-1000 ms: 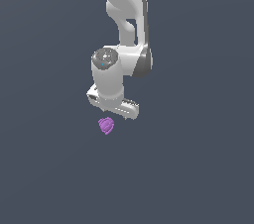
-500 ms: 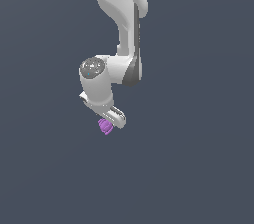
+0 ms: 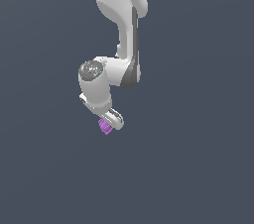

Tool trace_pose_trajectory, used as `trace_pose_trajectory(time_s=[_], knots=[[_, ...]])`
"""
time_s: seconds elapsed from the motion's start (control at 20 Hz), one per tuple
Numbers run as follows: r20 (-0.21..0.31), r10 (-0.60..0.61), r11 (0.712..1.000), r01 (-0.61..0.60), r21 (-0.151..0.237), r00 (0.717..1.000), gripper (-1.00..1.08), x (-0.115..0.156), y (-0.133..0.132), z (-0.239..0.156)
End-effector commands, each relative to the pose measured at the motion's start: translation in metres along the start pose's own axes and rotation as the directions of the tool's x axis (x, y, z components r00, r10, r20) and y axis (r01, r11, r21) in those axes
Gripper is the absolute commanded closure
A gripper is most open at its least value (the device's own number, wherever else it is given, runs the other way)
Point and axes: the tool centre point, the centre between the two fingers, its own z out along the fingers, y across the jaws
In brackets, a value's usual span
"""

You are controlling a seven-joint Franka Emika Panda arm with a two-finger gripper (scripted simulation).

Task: Pick up the object and move it to a goal position.

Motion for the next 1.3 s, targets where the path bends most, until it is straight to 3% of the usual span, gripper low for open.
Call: trace_pose_trajectory(time_s=[0.0,0.6,0.65,1.25], knots=[[0.001,0.001,1.0,-0.001,-0.001,1.0,-0.92,0.0,0.0,0.007],[0.0,0.006,1.0,-0.006,0.0,1.0,-0.92,0.0,0.001,0.048],[0.0,0.006,1.0,-0.006,0.0,1.0,1.08,0.0,0.001,0.048],[-0.001,0.005,1.0,-0.005,0.0,1.0,1.08,-0.001,0.0,0.046]])
